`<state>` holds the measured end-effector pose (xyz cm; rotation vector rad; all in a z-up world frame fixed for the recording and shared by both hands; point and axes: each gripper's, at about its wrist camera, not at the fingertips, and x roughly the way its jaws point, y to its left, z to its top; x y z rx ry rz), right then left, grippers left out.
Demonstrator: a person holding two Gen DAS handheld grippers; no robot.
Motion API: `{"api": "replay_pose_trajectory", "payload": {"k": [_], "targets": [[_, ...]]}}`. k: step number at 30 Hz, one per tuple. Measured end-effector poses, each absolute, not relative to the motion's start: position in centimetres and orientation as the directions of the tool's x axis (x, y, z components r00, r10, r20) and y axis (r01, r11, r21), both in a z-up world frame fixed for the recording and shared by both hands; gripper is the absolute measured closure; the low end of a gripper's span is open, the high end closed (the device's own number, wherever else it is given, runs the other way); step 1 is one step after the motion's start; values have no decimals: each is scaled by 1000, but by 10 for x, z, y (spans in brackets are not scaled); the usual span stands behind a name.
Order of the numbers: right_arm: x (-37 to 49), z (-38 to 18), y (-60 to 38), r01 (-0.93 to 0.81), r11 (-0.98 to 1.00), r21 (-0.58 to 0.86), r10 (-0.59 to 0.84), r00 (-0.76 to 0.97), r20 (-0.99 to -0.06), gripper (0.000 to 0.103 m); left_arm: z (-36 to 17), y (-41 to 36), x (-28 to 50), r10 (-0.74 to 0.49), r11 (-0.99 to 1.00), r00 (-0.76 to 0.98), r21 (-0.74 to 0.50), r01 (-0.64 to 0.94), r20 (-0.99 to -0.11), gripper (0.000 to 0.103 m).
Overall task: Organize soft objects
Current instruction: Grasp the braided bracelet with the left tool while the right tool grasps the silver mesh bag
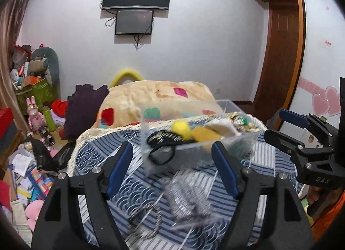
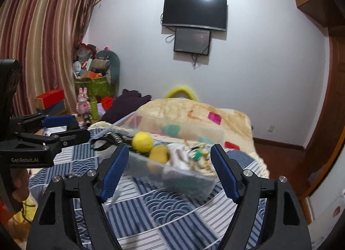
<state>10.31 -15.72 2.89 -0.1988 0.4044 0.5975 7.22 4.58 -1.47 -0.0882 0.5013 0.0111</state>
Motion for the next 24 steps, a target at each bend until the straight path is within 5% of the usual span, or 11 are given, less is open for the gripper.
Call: {"api": "replay_pose_trajectory", "payload": {"k": [24], "targets": [[102, -52, -77, -705, 705, 79, 576, 503, -645, 27, -118, 83, 52, -24, 987, 748, -132, -86, -663, 28]]}}
